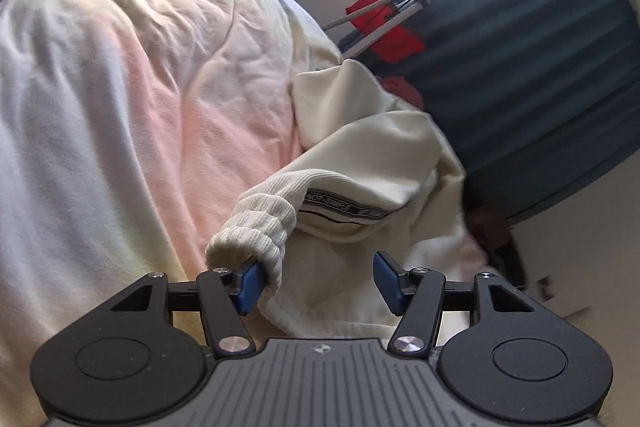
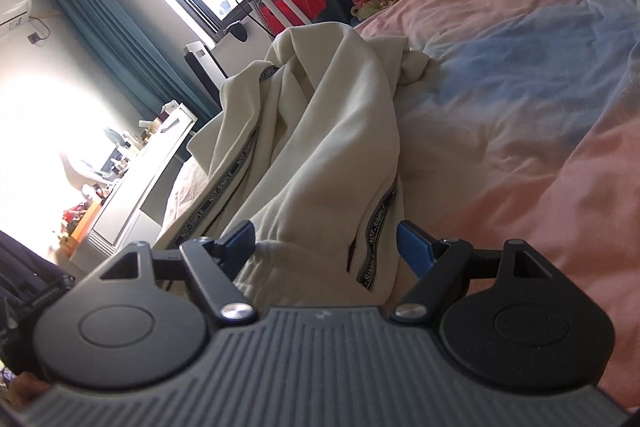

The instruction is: Fold clothes

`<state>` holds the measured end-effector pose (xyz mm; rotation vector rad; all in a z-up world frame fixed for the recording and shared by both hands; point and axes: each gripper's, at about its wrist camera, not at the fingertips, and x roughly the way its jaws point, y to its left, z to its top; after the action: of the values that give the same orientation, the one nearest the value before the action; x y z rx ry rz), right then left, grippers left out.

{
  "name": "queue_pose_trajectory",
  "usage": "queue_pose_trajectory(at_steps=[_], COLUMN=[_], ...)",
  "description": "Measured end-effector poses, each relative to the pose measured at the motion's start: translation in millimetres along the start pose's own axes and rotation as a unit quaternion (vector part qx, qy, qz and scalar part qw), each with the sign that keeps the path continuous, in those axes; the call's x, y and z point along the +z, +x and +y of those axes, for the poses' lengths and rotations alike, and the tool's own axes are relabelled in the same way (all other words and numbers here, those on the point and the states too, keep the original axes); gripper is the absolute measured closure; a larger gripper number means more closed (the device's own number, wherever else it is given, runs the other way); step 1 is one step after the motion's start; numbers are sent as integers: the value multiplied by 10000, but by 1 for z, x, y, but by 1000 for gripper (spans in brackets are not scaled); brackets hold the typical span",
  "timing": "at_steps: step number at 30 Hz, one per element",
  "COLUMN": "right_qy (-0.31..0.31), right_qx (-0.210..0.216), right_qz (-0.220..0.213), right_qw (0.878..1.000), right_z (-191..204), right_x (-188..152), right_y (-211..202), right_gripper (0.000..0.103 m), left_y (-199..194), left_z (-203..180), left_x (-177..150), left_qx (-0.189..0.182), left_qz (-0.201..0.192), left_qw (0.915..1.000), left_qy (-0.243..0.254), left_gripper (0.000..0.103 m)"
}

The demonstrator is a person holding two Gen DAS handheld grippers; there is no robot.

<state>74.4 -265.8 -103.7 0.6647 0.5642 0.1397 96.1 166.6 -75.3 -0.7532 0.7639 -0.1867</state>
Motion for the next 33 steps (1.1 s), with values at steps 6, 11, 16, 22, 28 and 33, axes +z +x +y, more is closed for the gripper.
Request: queue_pose_trajectory(at_steps=[6, 11, 16, 22, 28, 33], right_qy=[-310, -337, -215, -334, 69, 684], right_qx=[-78, -172, -178, 30, 165, 366], right_qz=[-188, -379, -387, -159, 354, 651], right_qw=[9993, 9986, 9989, 9993, 9992, 9949], right_z=[9, 6, 0, 8, -1, -15], right_x=[-3, -2, -2, -7, -16, -20], right_y=[-1, -3, 1, 12, 32, 44], right_gripper=[23, 23, 23, 23, 23, 23], left_y=[22, 13, -21, -14, 16, 18], left_z=[-25, -17, 22, 66, 77, 81], left_x=[-14, -1, 32, 60, 83, 86], left_qx=[990, 803, -974, -813, 76, 70], left_qz=[32, -155, -813, -923, -961, -902], left_qw=[9881, 9920, 9892, 9764, 9854, 9849], left_qy=[1175, 967, -737, -1773, -1407, -1479], left_gripper=[66, 96, 98, 98, 98, 97])
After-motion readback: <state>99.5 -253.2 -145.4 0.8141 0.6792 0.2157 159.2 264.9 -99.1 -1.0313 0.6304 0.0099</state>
